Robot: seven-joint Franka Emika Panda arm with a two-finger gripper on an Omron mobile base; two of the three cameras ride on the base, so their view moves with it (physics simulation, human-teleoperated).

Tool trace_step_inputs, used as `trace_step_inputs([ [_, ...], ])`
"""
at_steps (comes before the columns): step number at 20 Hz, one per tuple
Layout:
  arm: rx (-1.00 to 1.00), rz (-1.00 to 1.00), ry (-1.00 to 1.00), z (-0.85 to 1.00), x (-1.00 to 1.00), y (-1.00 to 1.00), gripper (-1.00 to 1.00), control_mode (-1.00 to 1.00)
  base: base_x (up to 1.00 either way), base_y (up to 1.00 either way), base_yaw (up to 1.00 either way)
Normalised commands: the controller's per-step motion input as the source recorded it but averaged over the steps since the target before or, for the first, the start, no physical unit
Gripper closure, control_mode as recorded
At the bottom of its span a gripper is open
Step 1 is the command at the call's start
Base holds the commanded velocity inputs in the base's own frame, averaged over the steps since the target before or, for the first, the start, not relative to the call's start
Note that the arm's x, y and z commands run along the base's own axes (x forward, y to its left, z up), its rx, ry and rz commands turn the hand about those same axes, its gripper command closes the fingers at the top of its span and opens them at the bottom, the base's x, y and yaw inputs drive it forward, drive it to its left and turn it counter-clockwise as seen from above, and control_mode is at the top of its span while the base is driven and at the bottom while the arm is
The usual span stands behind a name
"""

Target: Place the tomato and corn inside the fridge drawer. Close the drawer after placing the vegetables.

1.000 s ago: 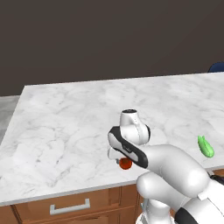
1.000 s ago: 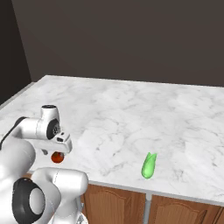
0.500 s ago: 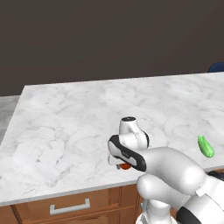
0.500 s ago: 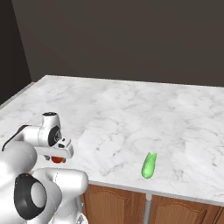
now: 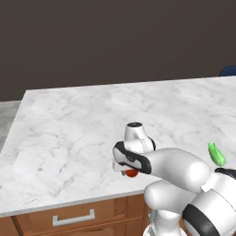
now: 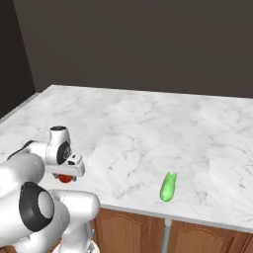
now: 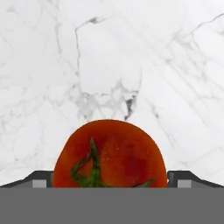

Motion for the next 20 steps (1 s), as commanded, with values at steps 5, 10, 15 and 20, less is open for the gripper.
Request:
trace_step_inputs([
  [5, 0.0, 0.0, 0.0, -0.13, 0.06, 0.0, -1.0, -1.0, 0.0, 0.0, 0.0],
  [10, 0.0, 0.0, 0.0, -0.25, -0.11, 0.0, -1.0, -1.0, 0.0, 0.0, 0.0],
  [15, 0.0, 0.0, -0.01, -0.41, -0.47, 0.0, 1.0, -1.0, 0.0, 0.0, 0.0],
  [20, 0.0, 0.0, 0.0, -0.38, -0.35, 0.0, 1.0, -1.0, 0.0, 0.0, 0.0],
])
